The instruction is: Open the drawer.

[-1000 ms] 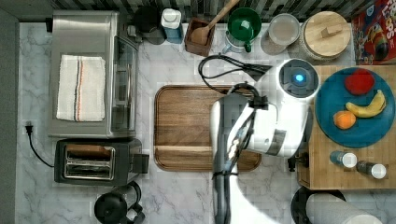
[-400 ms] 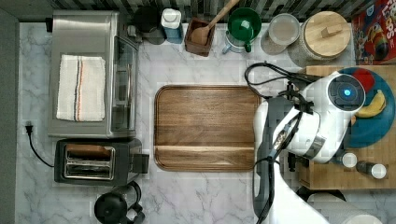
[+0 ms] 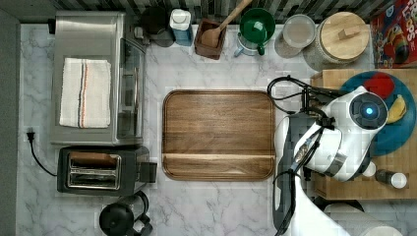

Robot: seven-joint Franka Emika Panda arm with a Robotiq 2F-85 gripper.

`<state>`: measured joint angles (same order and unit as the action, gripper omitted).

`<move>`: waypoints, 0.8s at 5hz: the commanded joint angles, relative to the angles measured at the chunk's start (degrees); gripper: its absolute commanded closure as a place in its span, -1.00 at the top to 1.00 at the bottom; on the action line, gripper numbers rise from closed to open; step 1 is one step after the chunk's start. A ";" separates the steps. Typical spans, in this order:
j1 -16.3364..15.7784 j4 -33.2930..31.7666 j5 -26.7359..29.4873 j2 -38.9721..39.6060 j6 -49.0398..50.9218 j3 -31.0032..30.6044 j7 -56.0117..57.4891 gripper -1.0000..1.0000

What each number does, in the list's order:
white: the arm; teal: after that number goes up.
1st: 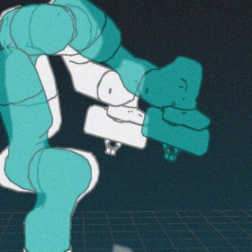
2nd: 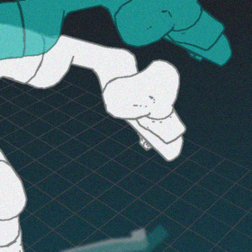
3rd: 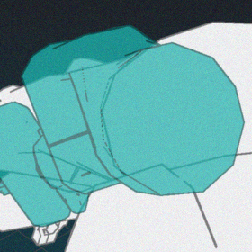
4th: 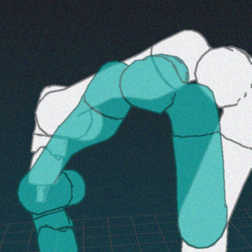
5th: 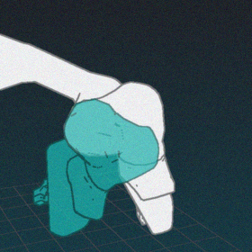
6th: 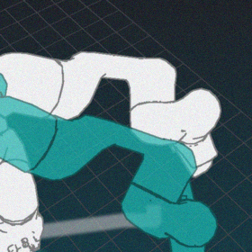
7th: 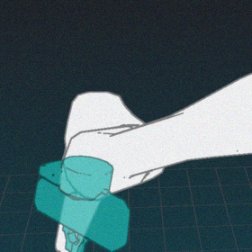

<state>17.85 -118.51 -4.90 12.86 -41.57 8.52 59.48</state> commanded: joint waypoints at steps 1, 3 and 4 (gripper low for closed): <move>-2.50 -2.03 1.40 -2.80 -2.28 -2.96 -1.46 1.00; -2.25 -3.03 2.97 -2.61 -4.10 -3.04 -0.68 1.00; -2.05 -3.27 2.72 -1.98 -5.41 -3.35 -1.57 1.00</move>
<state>17.51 -120.97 -2.59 12.42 -45.69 6.70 59.25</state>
